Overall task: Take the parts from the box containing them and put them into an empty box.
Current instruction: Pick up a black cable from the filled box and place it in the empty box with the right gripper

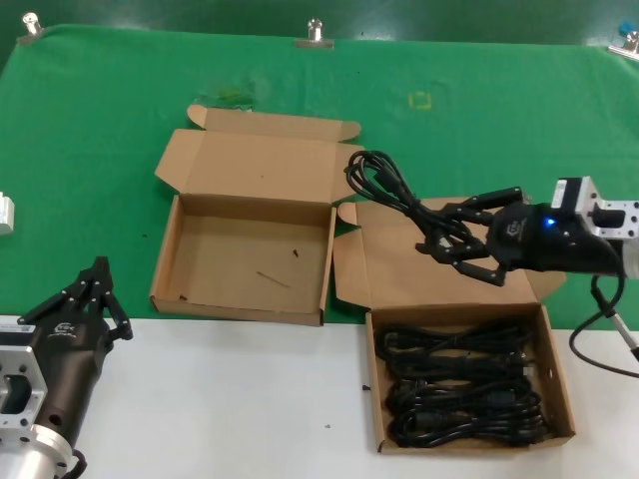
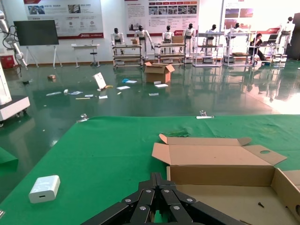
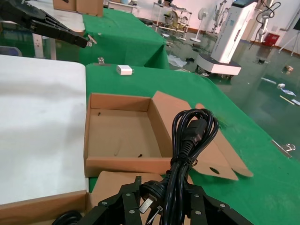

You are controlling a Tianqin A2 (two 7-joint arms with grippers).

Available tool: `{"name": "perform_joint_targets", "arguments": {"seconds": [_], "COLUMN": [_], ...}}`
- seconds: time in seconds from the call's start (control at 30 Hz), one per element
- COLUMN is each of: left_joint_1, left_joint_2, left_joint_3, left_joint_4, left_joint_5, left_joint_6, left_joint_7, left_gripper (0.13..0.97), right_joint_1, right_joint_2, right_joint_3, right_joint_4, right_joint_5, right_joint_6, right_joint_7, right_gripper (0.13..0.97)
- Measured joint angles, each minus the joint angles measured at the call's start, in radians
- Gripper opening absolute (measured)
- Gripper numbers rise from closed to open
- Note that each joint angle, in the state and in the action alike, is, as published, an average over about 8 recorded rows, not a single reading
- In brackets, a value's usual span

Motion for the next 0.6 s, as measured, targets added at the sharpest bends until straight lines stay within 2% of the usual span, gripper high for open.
{"name": "perform_joint_targets", "arguments": {"seconds": [0.6], "left_joint_1": [0.0], "left_joint_2": [0.0], "left_joint_3": [0.0], "left_joint_4": [0.0], "left_joint_5": [0.0], "left_joint_6": [0.0], "left_joint_7": [0.0], "left_gripper": [0.139], "right_joint_1": [-0.008], "right_joint_2": [-0.114], "right_joint_3": [0.012], "right_joint_4": [-0.002], "right_joint_5": [-0.008], "right_joint_6": [0.054], "right_joint_7": [-0.015], "right_gripper": [0.307]}}
